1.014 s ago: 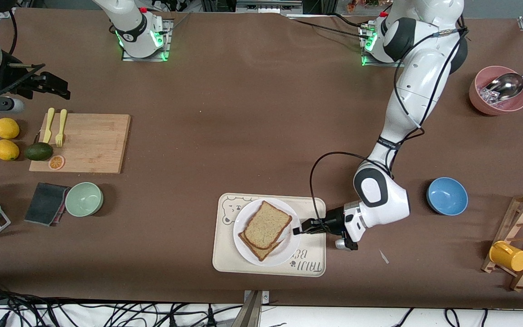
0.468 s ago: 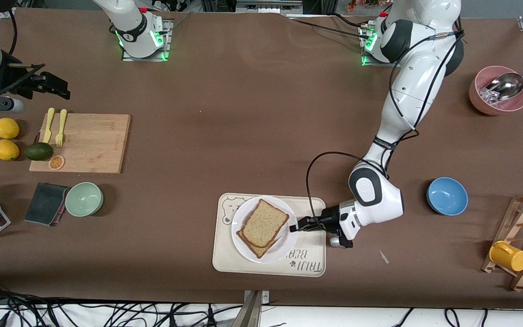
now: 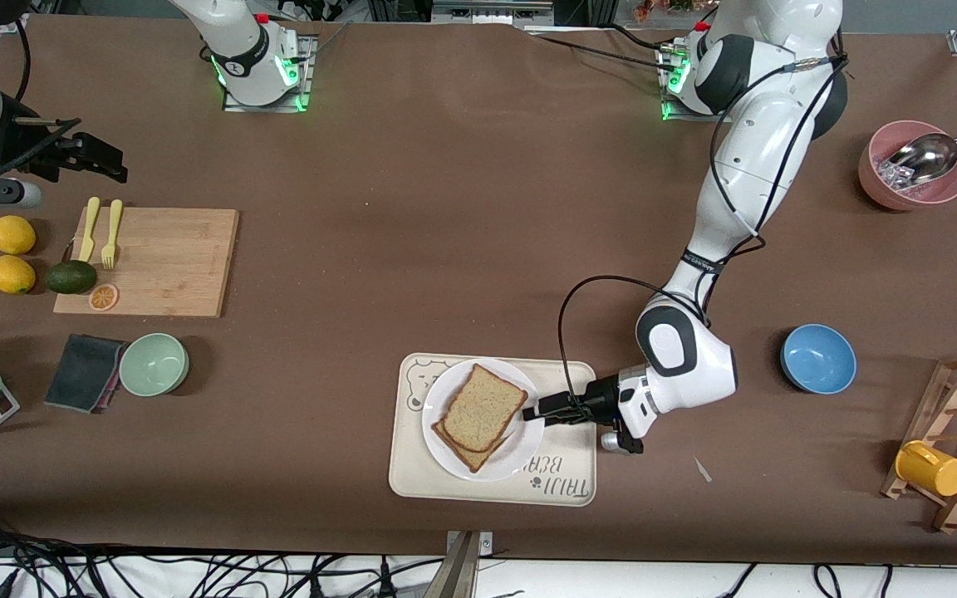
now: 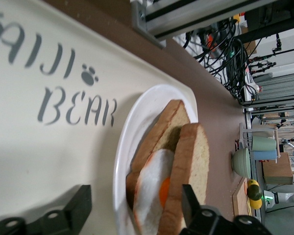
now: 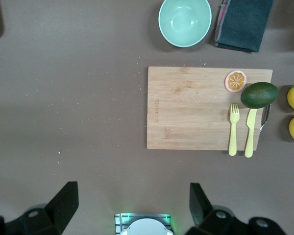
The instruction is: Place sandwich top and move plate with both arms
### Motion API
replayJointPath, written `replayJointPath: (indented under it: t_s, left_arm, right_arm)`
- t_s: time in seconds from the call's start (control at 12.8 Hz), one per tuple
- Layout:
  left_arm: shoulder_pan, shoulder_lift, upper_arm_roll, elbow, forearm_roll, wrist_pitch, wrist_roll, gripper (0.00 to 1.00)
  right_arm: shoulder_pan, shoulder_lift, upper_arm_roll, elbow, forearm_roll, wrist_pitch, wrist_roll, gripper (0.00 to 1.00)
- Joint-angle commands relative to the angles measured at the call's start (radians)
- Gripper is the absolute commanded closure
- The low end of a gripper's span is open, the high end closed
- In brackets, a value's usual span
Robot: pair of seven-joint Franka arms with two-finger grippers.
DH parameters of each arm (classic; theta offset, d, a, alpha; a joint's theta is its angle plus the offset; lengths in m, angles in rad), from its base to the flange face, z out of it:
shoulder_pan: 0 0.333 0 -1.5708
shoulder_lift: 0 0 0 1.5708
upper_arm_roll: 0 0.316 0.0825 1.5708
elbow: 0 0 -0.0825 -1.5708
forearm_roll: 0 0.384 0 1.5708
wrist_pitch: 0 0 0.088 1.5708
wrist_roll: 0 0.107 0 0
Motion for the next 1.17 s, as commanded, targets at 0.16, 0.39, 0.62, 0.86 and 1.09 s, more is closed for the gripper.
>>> replayJointPath:
  t_s: [0.16, 0.39, 0.62, 0.86, 1.09]
  left_arm:
    - [0.025, -0.075, 0.016, -0.015, 0.150, -0.023, 0.013, 0.00]
    - [0.064, -0.121, 0.021, -0.015, 0.295, -0.104, 0.008, 0.00]
    - [0.078, -0.191, 0.023, -0.067, 0.469, -0.148, -0.004, 0.00]
    - [0.078, -0.282, 0.027, -0.114, 0.665, -0.204, -0.143, 0.00]
    - [0.076, -0.364, 0.030, -0.112, 0.901, -0.354, -0.336, 0.00]
  right_arm:
    - [-0.008, 0.002, 0.001, 0.010, -0.005, -0.009, -0.010, 0.00]
    - [-0.008, 0.002, 0.001, 0.010, -0.005, -0.009, -0.010, 0.00]
    - [-0.008, 0.002, 0.001, 0.010, -0.005, -0.011, -0.010, 0.00]
    - [-0.008, 0.002, 0.001, 0.010, -0.005, -0.011, -0.010, 0.00]
    - [-0.008, 0.002, 0.001, 0.010, -0.005, -0.011, -0.010, 0.00]
